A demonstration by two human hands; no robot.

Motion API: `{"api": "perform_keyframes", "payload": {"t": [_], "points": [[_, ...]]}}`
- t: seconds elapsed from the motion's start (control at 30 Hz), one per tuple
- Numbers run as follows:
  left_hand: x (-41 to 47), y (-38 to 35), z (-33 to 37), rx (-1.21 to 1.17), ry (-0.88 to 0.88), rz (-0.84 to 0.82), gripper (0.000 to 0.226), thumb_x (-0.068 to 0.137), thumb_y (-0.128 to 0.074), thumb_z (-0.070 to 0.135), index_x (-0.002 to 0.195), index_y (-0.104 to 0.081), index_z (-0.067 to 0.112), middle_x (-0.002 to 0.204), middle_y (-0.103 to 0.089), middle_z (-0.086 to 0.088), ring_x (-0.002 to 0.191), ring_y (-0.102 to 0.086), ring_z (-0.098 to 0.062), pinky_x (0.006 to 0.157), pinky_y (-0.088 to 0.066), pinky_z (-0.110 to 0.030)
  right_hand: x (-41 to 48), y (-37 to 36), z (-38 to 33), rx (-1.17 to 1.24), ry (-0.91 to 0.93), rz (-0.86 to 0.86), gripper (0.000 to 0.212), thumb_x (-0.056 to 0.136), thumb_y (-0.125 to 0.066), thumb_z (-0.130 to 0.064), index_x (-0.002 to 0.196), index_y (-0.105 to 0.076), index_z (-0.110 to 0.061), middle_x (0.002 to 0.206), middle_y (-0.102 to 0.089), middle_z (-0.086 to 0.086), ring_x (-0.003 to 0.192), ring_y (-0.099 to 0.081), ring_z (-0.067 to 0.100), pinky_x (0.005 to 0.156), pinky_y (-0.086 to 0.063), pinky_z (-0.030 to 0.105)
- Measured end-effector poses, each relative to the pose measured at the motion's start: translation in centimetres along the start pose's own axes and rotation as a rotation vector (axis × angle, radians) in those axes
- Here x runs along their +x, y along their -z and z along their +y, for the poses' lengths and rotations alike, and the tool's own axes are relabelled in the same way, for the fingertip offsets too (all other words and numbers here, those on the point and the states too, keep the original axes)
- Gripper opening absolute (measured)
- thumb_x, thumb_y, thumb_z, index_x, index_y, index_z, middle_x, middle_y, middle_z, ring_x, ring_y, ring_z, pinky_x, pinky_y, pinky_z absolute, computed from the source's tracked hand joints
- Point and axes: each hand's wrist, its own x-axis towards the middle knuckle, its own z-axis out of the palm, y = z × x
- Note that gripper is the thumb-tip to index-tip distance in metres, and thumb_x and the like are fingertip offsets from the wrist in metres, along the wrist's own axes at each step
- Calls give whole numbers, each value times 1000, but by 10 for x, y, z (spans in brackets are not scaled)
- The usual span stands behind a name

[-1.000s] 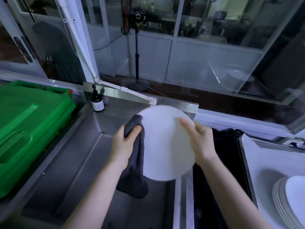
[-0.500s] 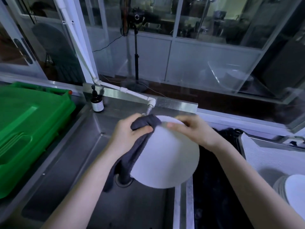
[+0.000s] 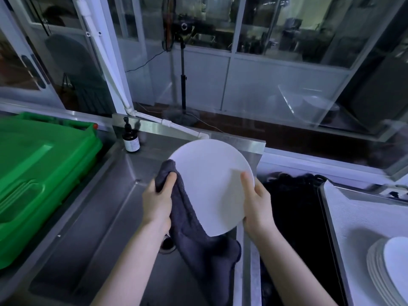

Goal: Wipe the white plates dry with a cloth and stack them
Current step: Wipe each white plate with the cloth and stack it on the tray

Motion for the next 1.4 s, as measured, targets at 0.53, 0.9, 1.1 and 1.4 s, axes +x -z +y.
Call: {"api": "perform_keyframes", "payload": {"t": [0.53,0.9,1.1,1.4], "points": [[2,10,16,279,-340,-337,14,87,-71,32,92,-68,44,93,-73,19,92,-66,5,77,-45,-13,15,12,-41,-321,199,-198,68,85,-73,-48,65,-42,9,60,-36,4,57,-33,14,53,-27,28],[1,11,17,253,-287,-245,9,86,-72,29,84,-65,23,80,-72,9,80,-67,-6,74,-50,-24,19,18,-46,-387,268,-364,25,82,-80,-34,104,-72,-25,100,-75,-4,92,-71,14,75,-55,25],[-7,-5,41,637,-577,-557,13,82,-77,25,90,-67,21,81,-70,6,74,-60,1,65,-39,-5,26,19,-58,-671,282,-576,62,67,-72,-69,88,-76,-10,93,-71,22,76,-61,13,73,-55,42],[-15,-4,-4,-10,19,63,10,89,-69,36,93,-66,28,96,-72,9,94,-67,-9,76,-47,-22,-5,-8,2,51,-16,192,24,86,-74,-38,66,-73,-26,58,-62,-12,58,-54,6,53,-45,24]]}}
